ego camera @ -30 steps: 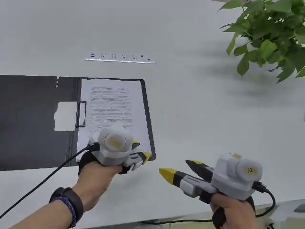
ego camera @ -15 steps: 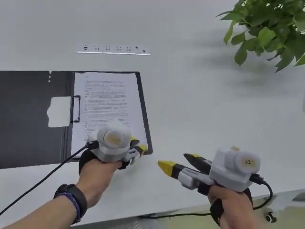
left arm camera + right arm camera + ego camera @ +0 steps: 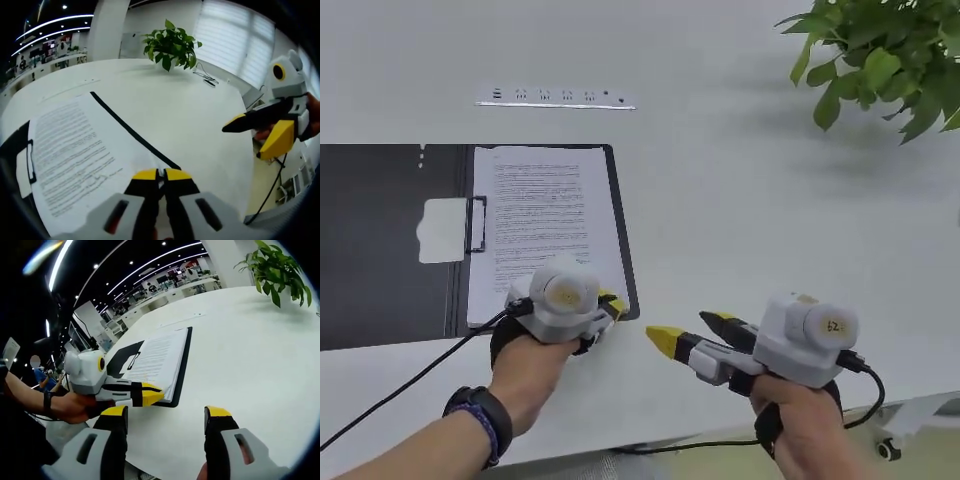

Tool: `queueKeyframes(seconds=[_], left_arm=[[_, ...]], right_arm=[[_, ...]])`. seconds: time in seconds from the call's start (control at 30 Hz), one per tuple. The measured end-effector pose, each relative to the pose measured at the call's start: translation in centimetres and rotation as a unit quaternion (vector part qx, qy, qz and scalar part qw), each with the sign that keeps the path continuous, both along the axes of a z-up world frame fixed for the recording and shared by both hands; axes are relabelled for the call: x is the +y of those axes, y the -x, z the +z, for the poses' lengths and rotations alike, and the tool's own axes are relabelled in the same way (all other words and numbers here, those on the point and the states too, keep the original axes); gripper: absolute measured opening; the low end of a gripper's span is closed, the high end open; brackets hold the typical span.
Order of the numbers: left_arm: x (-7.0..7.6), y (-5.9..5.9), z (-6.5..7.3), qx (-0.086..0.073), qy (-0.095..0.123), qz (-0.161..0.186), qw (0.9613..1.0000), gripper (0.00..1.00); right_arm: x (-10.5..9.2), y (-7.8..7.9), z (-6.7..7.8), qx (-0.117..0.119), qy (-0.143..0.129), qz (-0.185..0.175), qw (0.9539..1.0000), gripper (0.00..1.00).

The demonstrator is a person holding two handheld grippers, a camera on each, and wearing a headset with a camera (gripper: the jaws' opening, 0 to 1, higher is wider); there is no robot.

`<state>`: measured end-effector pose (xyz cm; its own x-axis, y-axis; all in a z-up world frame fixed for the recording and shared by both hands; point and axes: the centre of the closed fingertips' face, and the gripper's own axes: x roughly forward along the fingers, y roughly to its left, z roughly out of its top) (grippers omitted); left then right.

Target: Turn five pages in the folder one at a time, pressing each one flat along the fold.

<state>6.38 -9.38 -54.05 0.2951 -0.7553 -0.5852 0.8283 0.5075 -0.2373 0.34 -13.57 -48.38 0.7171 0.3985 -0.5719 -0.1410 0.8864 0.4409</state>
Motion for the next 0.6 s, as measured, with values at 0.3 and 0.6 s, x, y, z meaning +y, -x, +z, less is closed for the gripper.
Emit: queueKeyframes(seconds=[0.3, 0.6], left_arm=[[0.1, -0.1, 0.3, -0.002, 0.003, 0.002, 1.0, 0.0], [0.3, -0.1, 1.2, -0.007, 0.011, 0.006, 0.9999, 0.0]], right_arm=[[0.9, -1.6, -0.5, -0.001, -0.011, 0.016, 0.9998, 0.58], [1.8, -4.8, -0.8, -0.005, -0.077, -0.013, 0.9969, 0.44]])
